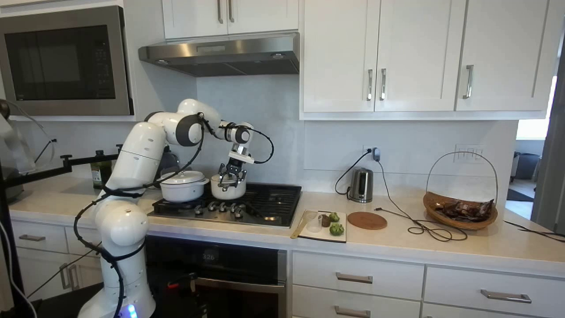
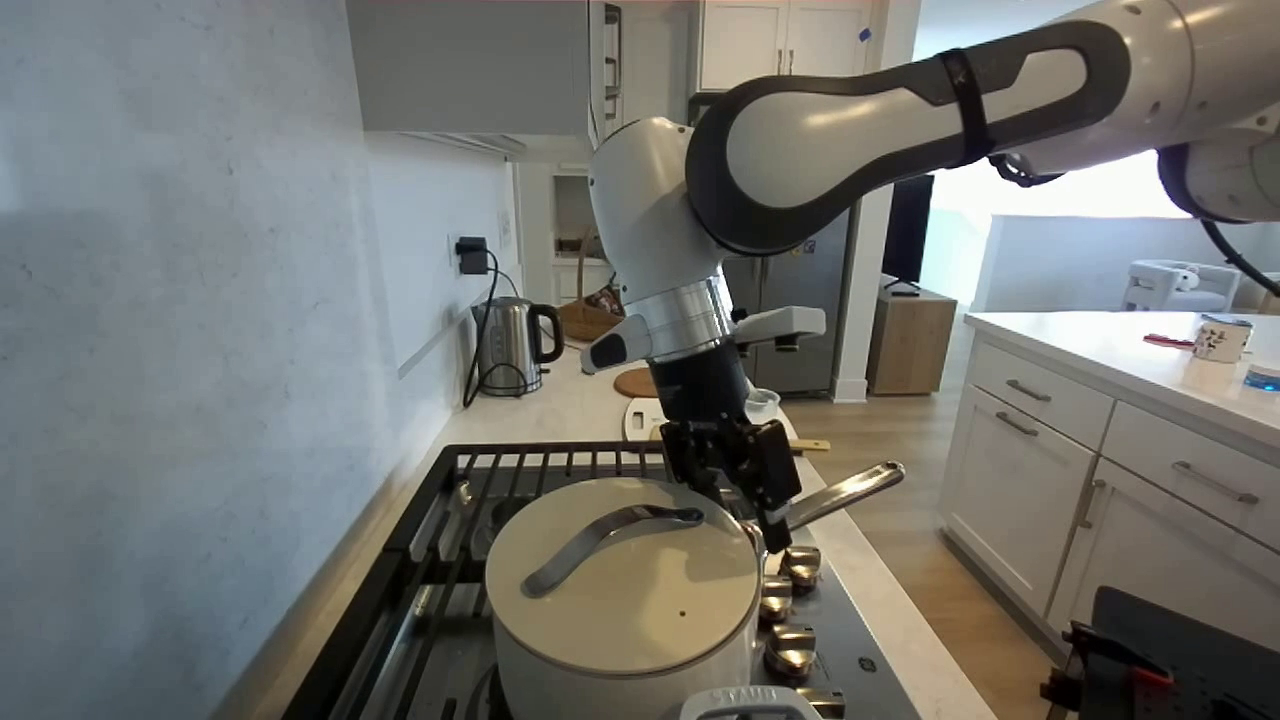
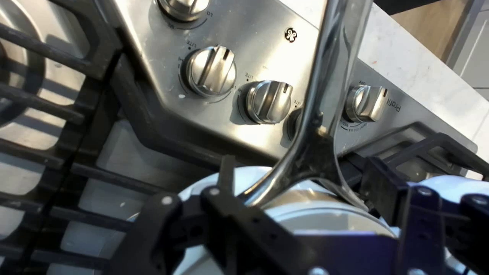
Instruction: Move the white pot on the right side of the stove to the left
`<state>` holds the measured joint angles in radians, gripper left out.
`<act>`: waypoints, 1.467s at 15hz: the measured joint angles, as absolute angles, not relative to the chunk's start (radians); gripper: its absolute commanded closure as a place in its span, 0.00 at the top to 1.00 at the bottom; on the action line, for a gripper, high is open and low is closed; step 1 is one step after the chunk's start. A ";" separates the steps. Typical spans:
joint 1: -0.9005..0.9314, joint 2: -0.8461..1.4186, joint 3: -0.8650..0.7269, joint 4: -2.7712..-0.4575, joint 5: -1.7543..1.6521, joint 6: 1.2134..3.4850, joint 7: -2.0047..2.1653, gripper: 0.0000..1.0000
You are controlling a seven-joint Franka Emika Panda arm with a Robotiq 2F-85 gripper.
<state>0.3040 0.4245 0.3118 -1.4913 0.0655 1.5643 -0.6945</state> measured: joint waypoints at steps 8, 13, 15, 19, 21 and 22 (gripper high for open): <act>0.312 0.458 0.313 -1.381 0.062 1.460 -0.605 1.00; 0.322 0.453 0.312 -1.296 0.026 1.382 -0.502 1.00; 0.325 0.439 0.313 -1.272 0.016 1.375 -0.482 1.00; 0.319 0.373 0.309 -1.261 0.008 1.374 -0.458 1.00; 0.312 0.327 0.304 -1.261 0.008 1.374 -0.447 1.00; 0.305 0.299 0.302 -1.262 0.010 1.377 -0.444 1.00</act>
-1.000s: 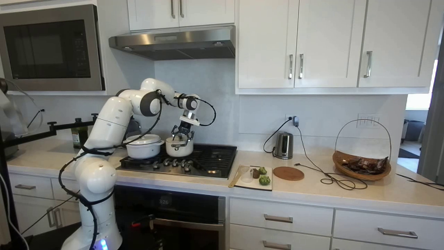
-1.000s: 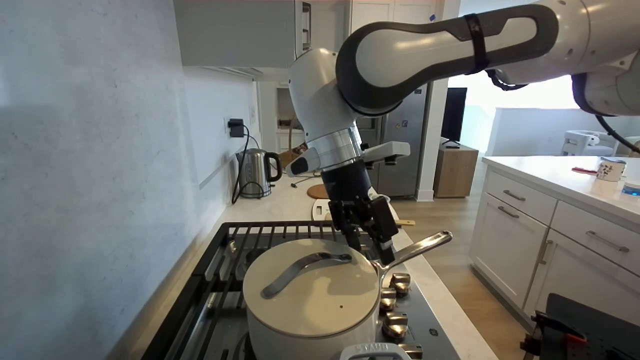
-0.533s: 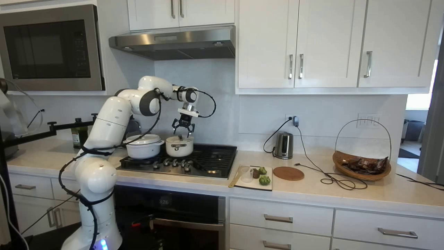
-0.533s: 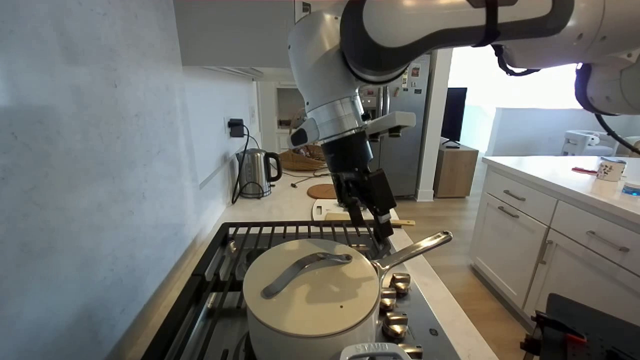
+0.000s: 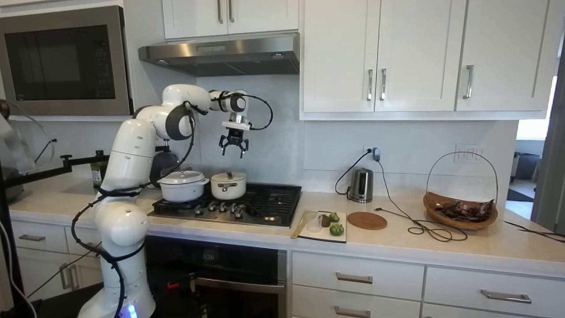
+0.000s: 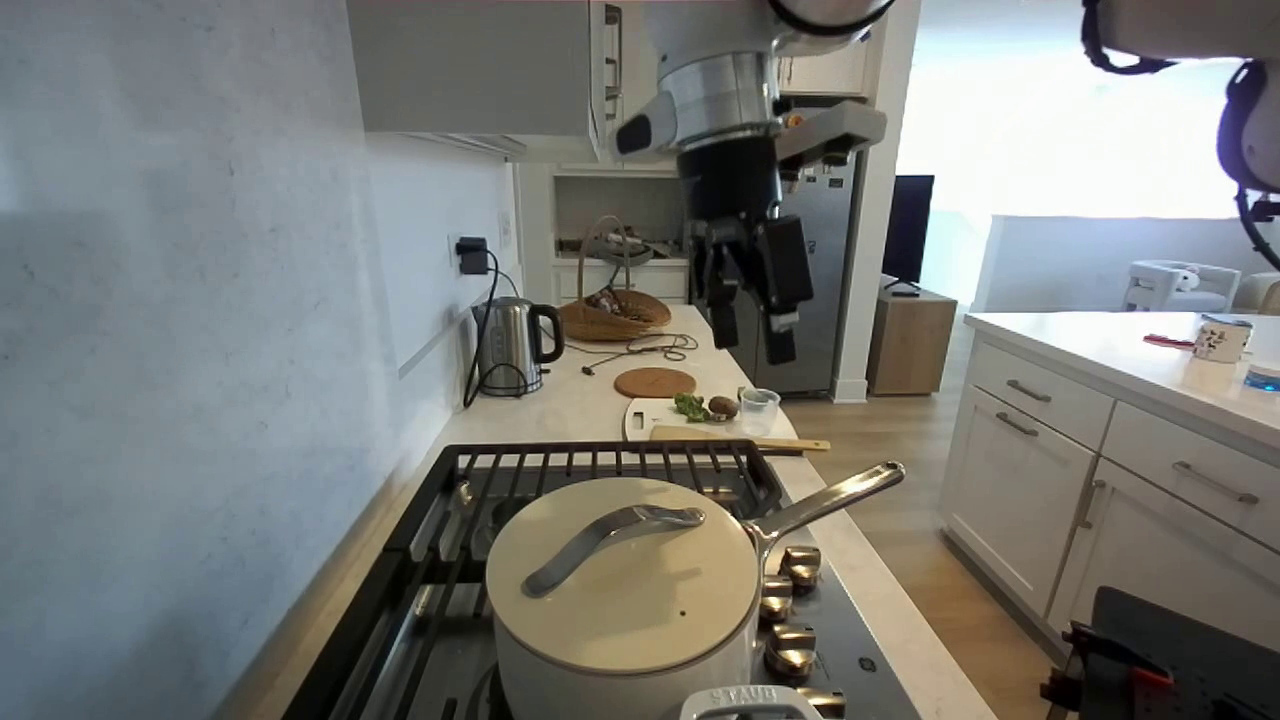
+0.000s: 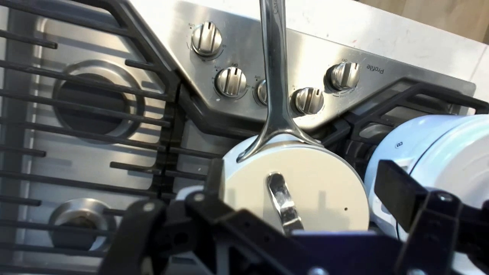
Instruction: Move the white pot on the right side of the stove to the left
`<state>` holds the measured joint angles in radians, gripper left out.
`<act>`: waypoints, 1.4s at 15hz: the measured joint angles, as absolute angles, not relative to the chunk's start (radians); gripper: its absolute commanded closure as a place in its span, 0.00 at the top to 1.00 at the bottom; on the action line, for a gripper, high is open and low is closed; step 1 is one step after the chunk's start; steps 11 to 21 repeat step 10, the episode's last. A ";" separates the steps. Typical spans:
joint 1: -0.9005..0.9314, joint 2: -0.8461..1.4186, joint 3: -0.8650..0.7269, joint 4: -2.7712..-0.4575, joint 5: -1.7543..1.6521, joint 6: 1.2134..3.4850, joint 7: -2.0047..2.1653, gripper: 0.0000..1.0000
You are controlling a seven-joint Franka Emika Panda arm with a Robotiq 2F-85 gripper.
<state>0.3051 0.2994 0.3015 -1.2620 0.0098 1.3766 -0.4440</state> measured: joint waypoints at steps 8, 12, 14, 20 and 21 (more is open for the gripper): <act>0.272 0.184 0.293 -1.302 0.031 1.390 -0.442 1.00; 0.273 0.185 0.293 -1.308 0.031 1.394 -0.442 1.00; 0.273 0.185 0.293 -1.308 0.031 1.394 -0.442 1.00; 0.273 0.185 0.293 -1.308 0.031 1.394 -0.442 1.00; 0.273 0.185 0.293 -1.308 0.031 1.394 -0.442 1.00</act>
